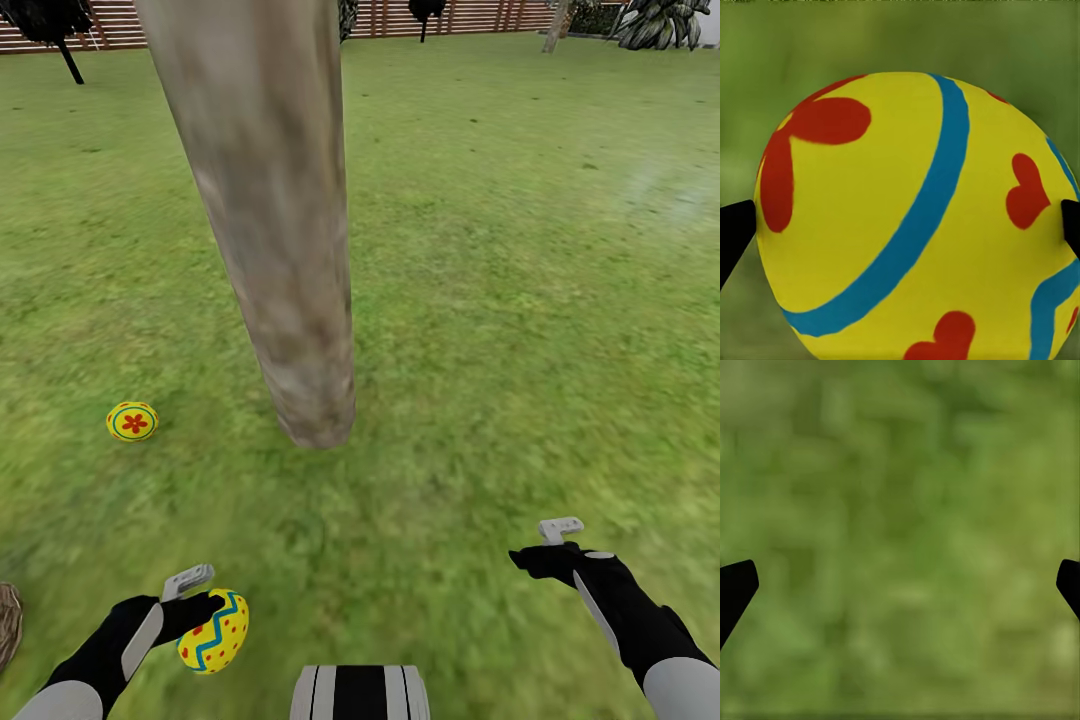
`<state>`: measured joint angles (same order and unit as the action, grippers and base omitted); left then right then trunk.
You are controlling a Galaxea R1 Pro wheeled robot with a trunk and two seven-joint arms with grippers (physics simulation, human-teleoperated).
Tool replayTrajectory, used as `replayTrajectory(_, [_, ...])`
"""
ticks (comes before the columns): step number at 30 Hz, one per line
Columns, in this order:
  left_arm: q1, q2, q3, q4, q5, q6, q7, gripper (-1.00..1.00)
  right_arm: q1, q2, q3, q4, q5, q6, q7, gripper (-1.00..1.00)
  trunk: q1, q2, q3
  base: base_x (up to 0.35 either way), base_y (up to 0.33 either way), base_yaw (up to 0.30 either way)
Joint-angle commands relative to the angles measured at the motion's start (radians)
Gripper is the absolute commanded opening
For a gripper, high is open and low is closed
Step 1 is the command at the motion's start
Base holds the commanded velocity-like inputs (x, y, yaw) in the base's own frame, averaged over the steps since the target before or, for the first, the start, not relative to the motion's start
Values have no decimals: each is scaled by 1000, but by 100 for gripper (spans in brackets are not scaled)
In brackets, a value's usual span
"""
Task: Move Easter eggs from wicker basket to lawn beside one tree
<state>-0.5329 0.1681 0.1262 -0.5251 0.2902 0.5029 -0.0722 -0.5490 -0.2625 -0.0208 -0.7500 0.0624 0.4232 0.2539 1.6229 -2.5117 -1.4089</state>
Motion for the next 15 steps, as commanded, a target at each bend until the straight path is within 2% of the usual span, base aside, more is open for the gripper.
replayTrajectory(1, [1,-1,4,36,0,5,-4,100,0,0,-2,-2,7,5,7,100,0,0,-1,0,0,0])
replayTrajectory(6, [1,-20,3,40,-5,-1,-3,100,0,0,-1,0,7,5,6,100,-1,1,11,0,0,0])
replayTrajectory(15, [1,-19,3,40,-6,-1,-3,100,0,4,-1,0,7,5,6,100,-5,2,42,0,0,0])
